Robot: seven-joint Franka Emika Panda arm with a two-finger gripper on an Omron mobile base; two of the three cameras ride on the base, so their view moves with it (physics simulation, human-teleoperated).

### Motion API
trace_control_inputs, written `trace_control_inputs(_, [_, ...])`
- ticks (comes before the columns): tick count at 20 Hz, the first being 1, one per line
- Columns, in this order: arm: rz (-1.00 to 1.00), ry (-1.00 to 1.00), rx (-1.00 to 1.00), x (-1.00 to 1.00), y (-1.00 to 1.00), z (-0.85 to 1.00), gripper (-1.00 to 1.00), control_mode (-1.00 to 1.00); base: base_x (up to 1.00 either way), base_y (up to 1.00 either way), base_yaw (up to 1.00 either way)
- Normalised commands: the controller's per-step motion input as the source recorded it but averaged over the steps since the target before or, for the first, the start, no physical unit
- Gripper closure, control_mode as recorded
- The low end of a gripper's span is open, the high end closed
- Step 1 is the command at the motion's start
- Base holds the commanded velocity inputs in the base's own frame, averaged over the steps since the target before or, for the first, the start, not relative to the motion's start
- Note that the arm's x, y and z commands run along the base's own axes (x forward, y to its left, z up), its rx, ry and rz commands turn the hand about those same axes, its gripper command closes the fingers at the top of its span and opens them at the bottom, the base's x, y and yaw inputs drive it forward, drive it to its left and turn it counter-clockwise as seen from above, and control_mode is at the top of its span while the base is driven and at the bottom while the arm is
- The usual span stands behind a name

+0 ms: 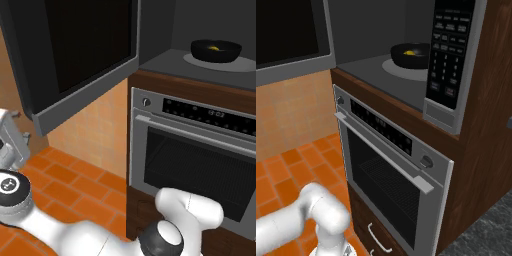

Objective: Pick the lemon from the sink and place it in the bowl. Then pick the bowl and place it in the microwave. Then close the microwave door and press the start button.

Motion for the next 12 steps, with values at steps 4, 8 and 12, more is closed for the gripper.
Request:
trace_control_inputs(4, [-0.11,-0.02,0.0,0.65,0.0,0.02,-1.0,-1.0,0.0,0.0,0.0])
trace_control_inputs(8, [-0.11,-0.16,0.0,0.03,0.0,0.41,-1.0,-1.0,0.0,0.0,0.0])
trace_control_inputs(12, [-0.15,-0.19,0.0,0.0,-0.01,0.42,-1.0,-1.0,0.0,0.0,0.0])
